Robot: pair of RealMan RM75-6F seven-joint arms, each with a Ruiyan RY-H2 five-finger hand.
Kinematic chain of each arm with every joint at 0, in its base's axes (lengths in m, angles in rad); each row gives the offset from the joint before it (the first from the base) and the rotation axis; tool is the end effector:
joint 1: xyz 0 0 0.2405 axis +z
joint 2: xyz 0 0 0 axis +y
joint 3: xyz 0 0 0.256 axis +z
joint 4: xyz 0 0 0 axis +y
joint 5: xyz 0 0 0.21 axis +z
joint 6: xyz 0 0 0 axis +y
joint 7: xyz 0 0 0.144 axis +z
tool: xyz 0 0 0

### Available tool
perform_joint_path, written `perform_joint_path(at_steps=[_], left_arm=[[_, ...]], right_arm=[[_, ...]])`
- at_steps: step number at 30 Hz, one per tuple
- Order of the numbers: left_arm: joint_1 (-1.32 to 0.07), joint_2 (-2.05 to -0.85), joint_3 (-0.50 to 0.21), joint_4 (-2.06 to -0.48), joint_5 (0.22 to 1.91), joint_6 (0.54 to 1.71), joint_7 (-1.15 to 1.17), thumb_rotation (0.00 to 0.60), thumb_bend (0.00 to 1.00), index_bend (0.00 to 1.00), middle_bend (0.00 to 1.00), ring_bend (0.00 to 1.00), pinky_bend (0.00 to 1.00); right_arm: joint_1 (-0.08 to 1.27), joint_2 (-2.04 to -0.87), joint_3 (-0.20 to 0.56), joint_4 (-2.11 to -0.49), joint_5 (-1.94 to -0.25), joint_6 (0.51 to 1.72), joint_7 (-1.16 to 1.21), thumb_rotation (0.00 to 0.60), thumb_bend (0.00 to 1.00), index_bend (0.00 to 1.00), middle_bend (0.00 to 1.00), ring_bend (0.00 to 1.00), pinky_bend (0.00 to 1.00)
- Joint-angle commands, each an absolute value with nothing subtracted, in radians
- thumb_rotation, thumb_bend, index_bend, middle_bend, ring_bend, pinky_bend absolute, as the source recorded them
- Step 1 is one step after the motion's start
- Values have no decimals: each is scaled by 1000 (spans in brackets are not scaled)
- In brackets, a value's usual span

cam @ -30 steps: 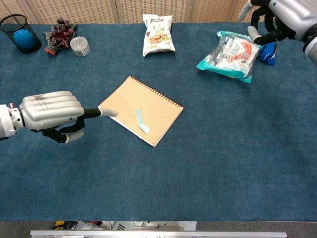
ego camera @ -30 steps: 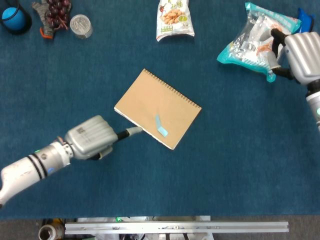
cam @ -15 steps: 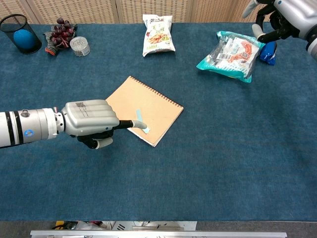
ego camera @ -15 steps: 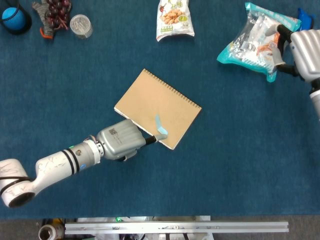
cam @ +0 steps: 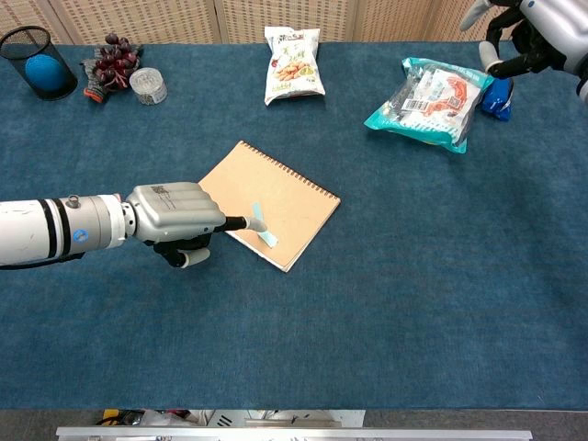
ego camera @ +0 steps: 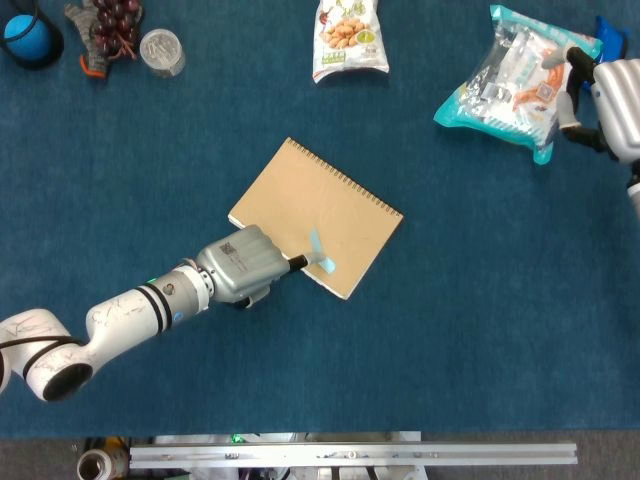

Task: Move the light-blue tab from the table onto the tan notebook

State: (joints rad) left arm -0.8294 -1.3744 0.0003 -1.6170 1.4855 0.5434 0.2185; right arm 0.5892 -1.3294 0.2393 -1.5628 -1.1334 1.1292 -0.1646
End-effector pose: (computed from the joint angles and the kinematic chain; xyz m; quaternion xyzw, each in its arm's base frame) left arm -0.1528 0.2766 -0.0381 -0.9209 -0.2680 -0.2012 0.1990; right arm -0.2003 -0.3490 0.0868 0.6309 -0.4021 0.4334 0.5025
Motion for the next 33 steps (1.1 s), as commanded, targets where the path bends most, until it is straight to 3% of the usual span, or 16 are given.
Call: perform_joint_path(at_steps=[1,33], left_arm=[[-838,-1384,4,-1610,1464,540,234,600,537,27,897,995,947],[-875,-1406,55,-1612,1370,568,295,600,537,41,896,994,948]], right_arm=[[587,-1329,240,-1562,-1135,1130,-164,600,505,358,712,892,935],[565,-1316,245,-1578,-1142,1141,-164,600,505,358,718,907,950]])
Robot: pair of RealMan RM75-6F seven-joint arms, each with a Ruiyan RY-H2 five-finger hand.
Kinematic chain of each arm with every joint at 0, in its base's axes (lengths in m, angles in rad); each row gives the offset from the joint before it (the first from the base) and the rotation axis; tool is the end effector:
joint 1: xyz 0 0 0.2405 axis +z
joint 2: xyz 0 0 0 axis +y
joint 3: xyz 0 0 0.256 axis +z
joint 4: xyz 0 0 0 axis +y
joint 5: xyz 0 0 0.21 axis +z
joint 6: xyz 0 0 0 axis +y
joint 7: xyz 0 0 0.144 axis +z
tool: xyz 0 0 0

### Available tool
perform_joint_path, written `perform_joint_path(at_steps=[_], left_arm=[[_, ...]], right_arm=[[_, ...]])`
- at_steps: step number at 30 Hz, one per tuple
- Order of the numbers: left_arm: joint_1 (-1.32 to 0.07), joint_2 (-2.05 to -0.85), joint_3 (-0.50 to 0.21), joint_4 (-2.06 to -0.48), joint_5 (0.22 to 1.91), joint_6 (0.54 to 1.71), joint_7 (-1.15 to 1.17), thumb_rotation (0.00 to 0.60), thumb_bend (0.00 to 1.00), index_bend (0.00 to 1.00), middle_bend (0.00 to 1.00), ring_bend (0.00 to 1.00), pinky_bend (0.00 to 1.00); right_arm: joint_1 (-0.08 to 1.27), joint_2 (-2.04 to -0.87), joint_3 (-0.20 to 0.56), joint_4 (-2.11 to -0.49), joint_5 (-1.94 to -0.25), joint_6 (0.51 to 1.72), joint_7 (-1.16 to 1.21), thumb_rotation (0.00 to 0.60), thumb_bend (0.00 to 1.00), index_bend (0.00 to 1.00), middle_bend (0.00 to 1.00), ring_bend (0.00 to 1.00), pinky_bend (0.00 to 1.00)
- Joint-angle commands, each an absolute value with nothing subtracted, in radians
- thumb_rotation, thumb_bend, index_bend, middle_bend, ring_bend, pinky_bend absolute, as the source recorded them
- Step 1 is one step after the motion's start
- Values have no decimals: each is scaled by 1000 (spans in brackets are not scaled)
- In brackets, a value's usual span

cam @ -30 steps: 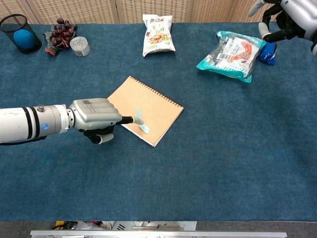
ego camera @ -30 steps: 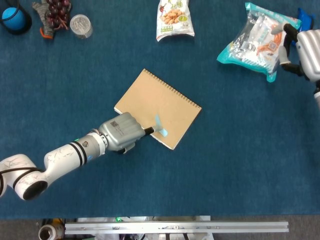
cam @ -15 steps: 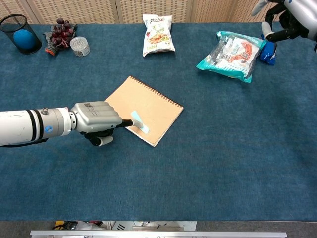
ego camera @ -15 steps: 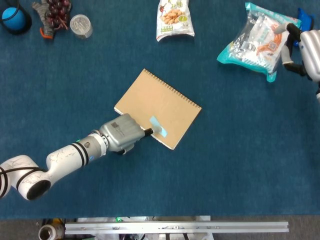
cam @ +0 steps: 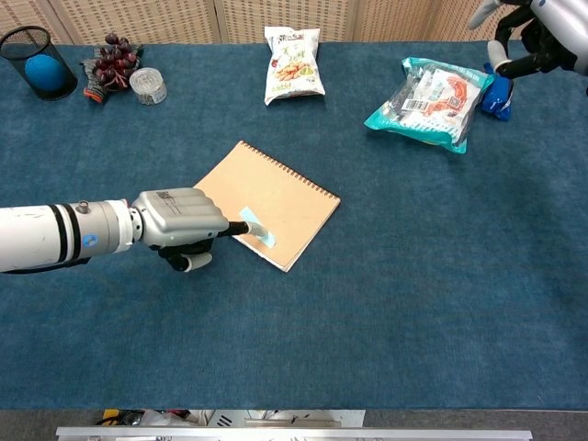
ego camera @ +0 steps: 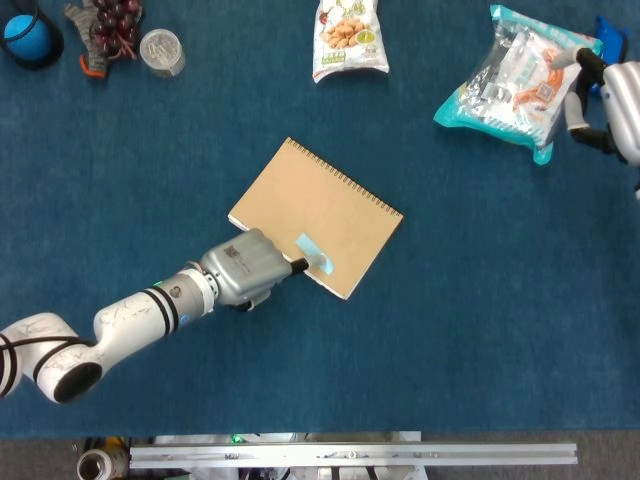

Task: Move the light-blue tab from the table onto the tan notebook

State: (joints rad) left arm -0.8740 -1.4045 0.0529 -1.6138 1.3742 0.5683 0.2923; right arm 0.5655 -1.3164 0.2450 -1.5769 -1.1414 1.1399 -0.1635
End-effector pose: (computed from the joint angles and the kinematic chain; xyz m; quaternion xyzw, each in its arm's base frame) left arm -0.1534 0.2743 -0.0476 -0.9232 -0.2697 -0.1854 0.2017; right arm -0.2050 -0.3445 0.0922 0.6248 -0.4032 0.4345 0.5083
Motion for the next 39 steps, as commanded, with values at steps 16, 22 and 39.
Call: perform_joint_path(at_steps=[16,22,39], left_arm=[[-885,-1393,60,-1646,1316,597,337,600,537,43,895,994,949],[-894,-1407,68,-1651,1303,596,366,600,537,44,895,994,948],[-910,-1440,89,-1646,1230,610,440,600,537,44,895,994,949]], right_arm=[[550,-1295,248,-1610,-1149,1156,-166,600,505,357,719,909,952],[545,-1288,248,-1618,-1150,1160,-166,600,505,358,720,909,953],[539,-1280,251,-1622,-1150,1160,-162,600,505,358,720,909,954]])
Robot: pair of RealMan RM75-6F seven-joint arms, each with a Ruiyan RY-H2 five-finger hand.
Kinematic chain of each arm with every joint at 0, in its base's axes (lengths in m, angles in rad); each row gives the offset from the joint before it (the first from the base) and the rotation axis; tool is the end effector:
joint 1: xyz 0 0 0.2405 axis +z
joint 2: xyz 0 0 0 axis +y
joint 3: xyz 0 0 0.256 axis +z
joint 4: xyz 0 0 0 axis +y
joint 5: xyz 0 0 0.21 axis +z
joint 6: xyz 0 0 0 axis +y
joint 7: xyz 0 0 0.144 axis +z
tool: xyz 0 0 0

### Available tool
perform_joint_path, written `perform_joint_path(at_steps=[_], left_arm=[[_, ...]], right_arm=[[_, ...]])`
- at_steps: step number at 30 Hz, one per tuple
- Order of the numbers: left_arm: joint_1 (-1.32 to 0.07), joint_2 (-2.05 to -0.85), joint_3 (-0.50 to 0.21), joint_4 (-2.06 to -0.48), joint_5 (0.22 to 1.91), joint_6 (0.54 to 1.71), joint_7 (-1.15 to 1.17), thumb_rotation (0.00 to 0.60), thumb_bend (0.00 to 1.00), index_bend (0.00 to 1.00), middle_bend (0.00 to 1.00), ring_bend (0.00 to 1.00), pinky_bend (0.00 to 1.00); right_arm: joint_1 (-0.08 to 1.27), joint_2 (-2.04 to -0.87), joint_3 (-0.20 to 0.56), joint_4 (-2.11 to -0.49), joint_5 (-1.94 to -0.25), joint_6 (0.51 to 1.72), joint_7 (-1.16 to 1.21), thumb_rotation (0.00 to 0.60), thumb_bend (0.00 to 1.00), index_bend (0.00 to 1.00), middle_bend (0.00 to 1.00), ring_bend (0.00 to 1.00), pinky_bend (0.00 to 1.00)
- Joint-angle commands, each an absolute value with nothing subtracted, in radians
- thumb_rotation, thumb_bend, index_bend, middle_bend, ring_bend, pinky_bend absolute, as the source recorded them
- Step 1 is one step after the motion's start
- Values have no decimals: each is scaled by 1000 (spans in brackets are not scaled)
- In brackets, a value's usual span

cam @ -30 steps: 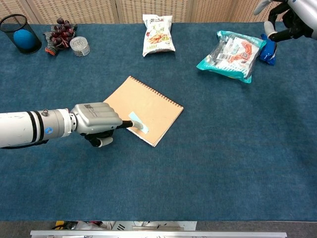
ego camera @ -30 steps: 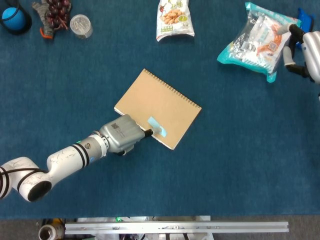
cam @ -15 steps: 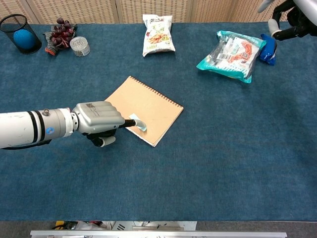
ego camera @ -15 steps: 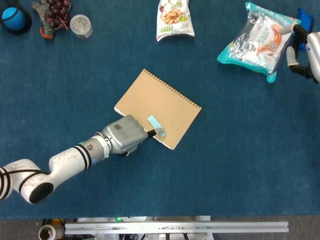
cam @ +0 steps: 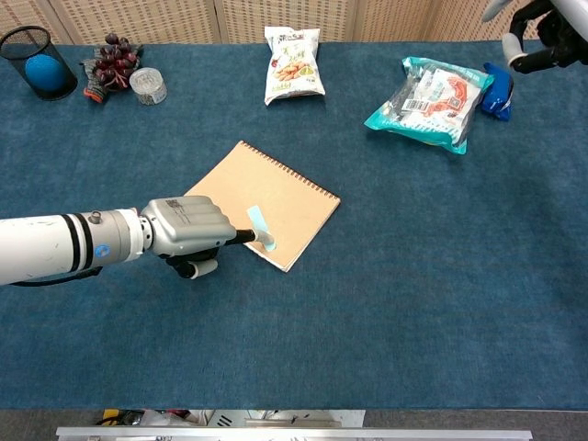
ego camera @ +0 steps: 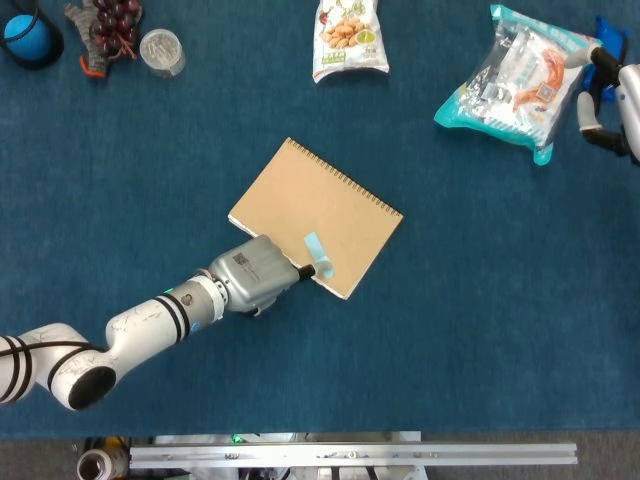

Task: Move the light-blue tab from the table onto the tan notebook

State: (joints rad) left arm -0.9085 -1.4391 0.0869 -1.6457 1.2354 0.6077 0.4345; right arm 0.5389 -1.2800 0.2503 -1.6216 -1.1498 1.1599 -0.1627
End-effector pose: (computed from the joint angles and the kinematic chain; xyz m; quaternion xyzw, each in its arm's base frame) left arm -0.1461 0.2667 -0.0575 -0.9266 -0.2597 -0.1762 0.2070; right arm -0.2064 -0.3373 0.1035 0.6178 -0.4028 0.4393 0.5129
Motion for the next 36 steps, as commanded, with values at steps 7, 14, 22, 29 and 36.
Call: perform_joint_path(at_steps=[7,14,22,29,36], left_arm=[[-908,-1431,88,-1666,1220,638,443,600,537,45,895,994,949],[-907,-1427,97,-1686,1223,650,455,600,537,45,895,994,949],[-914,-1447,107,-1687,1204,651,485,600,537,47,894,994,949],[-921,-1455,109,-1685,1179,653,501,600,537,48,894,994,949],[-926,-1452,109,-1693,1167,661,507,600,537,49,895,994,948]], right_arm=[[534,-1277,251,-1627,-1152,1165,-161,600,505,357,720,910,954],[527,-1270,250,-1638,-1156,1172,-158,600,505,357,722,913,957],[518,-1258,249,-1647,-1158,1180,-156,600,505,357,722,913,957],[514,-1254,250,-1646,-1158,1181,-152,600,505,358,722,913,957],[511,-1253,251,-1645,-1159,1182,-147,600,505,358,723,914,957]])
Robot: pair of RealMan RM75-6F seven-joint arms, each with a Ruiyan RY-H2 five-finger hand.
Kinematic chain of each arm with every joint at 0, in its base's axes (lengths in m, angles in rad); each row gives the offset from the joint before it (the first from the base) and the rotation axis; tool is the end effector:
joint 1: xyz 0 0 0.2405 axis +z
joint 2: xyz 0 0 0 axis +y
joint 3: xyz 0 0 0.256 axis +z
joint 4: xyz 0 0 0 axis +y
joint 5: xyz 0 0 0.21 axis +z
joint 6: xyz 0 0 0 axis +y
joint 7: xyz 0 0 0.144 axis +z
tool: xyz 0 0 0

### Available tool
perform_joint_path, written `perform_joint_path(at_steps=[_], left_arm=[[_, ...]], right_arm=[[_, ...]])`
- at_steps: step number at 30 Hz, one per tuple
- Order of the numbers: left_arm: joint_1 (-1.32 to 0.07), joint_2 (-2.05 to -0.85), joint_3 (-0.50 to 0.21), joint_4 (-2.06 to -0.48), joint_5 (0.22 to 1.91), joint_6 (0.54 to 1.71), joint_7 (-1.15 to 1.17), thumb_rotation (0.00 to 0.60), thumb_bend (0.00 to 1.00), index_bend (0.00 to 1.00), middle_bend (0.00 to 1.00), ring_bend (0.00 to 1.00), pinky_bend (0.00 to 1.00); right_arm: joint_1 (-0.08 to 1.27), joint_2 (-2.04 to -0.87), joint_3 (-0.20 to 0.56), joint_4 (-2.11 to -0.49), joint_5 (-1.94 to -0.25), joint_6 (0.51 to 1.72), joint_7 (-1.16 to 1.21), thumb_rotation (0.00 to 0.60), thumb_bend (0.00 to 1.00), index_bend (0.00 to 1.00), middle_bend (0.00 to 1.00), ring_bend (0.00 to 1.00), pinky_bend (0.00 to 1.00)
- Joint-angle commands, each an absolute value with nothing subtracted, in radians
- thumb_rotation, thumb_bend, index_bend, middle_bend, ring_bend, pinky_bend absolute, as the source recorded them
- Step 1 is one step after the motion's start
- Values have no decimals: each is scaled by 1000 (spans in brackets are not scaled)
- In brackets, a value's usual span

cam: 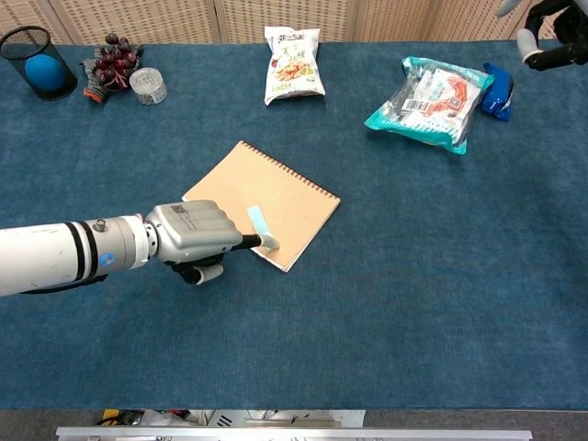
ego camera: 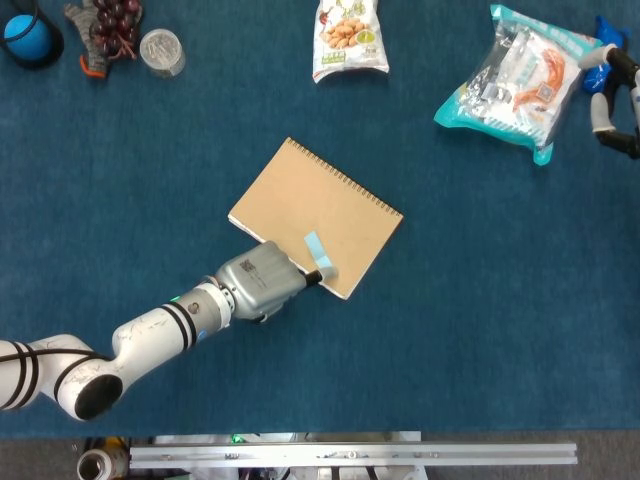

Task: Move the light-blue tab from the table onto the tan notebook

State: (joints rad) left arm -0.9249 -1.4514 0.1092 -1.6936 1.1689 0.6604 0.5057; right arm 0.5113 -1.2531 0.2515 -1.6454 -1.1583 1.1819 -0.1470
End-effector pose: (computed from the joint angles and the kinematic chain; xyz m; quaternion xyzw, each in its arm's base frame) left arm -0.1374 0.2576 -0.0597 -0.9259 -0.2572 -0.1823 0.2082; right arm -0.2118 -0.3308 0.1134 0.6074 -0.4051 0.4440 0.5194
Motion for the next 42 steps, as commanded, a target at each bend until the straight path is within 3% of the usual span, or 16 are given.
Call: perform_joint_path(at_steps=[1,42], left_arm=[[-927,-1453,109,-1692,1164,661,508,600,537,49,895,994,948],[-950,-1468,124,-1692,1127,677,521,600,536,49,894,993,949]], right_arm=[[510,-1253,251,-1645,-1159,1182,-146,600,505,358,723,914,957],[500,-1240,254,-1650,-1156,1183,-144,600,505,357,728,920,960]])
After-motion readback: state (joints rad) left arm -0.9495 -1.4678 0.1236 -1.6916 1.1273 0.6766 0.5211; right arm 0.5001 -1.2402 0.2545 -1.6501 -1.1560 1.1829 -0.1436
